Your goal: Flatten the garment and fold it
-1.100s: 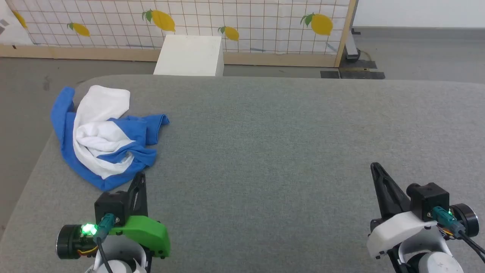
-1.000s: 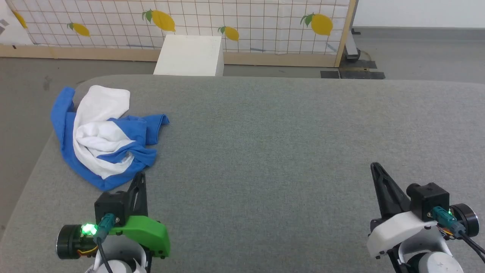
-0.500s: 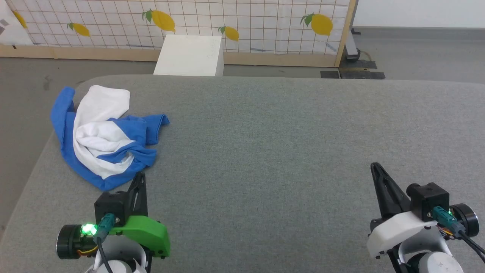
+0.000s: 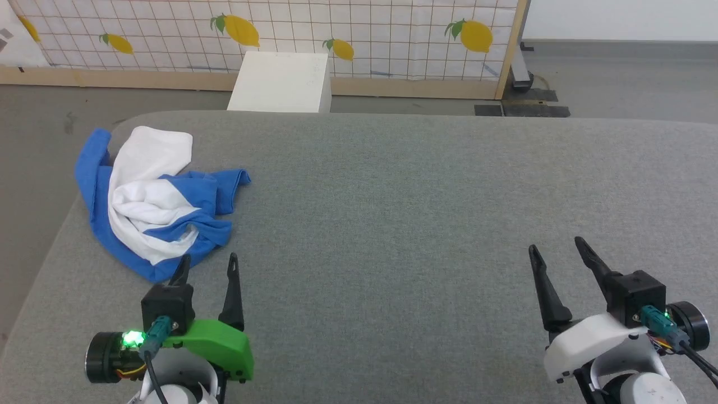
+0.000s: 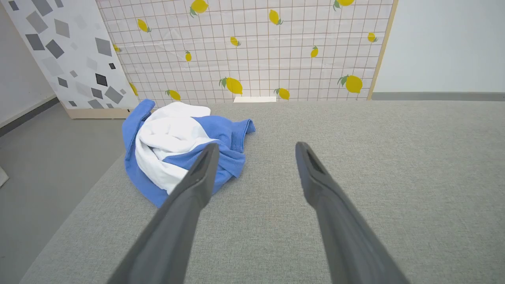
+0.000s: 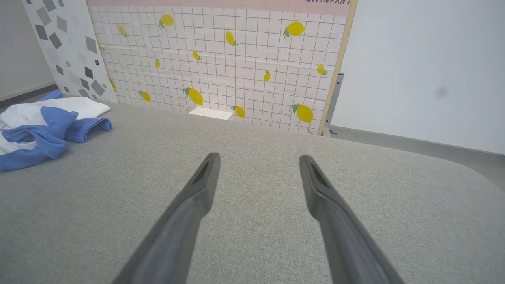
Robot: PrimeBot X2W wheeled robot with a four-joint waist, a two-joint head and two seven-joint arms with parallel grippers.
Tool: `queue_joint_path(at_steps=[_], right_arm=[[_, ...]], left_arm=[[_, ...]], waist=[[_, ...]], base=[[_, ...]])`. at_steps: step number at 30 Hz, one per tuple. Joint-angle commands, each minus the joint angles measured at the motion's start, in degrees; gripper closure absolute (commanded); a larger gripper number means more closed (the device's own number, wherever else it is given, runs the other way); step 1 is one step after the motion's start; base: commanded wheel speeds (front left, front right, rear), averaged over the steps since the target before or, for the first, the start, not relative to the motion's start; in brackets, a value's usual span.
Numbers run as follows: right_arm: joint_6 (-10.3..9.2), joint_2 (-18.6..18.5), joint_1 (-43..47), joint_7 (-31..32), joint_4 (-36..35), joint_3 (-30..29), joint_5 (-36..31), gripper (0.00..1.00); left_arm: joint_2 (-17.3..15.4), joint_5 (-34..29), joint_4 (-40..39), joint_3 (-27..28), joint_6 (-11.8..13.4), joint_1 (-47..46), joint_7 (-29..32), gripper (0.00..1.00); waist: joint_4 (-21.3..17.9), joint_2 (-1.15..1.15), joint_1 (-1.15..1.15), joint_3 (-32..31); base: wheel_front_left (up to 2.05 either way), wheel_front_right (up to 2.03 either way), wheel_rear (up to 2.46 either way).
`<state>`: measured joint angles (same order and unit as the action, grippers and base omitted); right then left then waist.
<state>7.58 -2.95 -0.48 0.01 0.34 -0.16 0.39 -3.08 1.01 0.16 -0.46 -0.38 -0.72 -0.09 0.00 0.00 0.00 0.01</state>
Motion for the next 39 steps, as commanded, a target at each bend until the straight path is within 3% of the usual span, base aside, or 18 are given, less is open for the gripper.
queue_joint_path(at_steps=[1, 26, 39], right_arm=[[0.0, 0.0, 0.09, -0.3, 0.0, -0.18, 0.18, 0.0], [-0.02, 0.02, 0.71, -3.26, 0.73, -3.72, 1.34, 0.0], [-0.03, 0.02, 1.4, -4.8, 1.15, -4.18, 1.16, 0.0]], left_arm=[[0.0, 0.04, -0.07, 0.01, 0.11, 0.12, -0.28, 0.0], [0.04, 0.73, -0.83, -0.42, 1.39, 1.54, -3.23, 0.0], [0.07, 1.58, -1.37, -0.24, 2.62, 2.49, -4.77, 0.0]], waist=[[0.0, 0.0, 0.0, 0.01], [0.11, 0.0, 0.0, 0.1], [2.3, 0.0, 0.0, -0.3]], base=[[0.0, 0.0, 0.0], [0.0, 0.0, 0.0], [0.0, 0.0, 0.0]])
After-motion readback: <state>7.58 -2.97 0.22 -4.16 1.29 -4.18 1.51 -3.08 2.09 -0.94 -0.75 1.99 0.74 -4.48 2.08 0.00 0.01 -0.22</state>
